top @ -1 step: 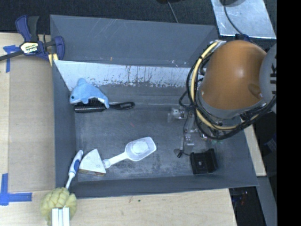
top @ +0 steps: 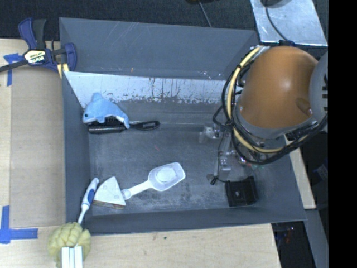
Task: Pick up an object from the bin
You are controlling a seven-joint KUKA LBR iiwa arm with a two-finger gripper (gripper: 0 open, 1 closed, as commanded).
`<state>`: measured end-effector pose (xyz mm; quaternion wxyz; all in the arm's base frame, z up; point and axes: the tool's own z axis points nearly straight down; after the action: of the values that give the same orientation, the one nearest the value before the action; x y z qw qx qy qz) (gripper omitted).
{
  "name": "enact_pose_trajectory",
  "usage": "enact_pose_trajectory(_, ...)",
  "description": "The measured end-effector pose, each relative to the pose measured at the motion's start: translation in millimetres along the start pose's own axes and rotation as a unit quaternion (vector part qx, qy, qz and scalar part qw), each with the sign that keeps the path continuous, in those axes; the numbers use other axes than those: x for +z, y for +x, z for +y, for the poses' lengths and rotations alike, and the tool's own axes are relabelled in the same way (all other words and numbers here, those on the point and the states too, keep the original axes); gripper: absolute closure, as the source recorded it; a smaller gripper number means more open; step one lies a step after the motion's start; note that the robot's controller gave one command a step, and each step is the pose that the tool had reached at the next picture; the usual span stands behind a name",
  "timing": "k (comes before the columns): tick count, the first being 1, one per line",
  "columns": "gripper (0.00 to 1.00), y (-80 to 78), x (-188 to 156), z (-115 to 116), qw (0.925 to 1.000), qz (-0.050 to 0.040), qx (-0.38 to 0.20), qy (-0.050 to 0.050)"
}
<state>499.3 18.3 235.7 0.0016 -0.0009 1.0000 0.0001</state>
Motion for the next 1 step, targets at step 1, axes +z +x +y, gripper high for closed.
enact_pose_trajectory(1, 0.00, -23.9, 152.7, 87.7, 0.9953, -0.0012, -0.097, 0.000)
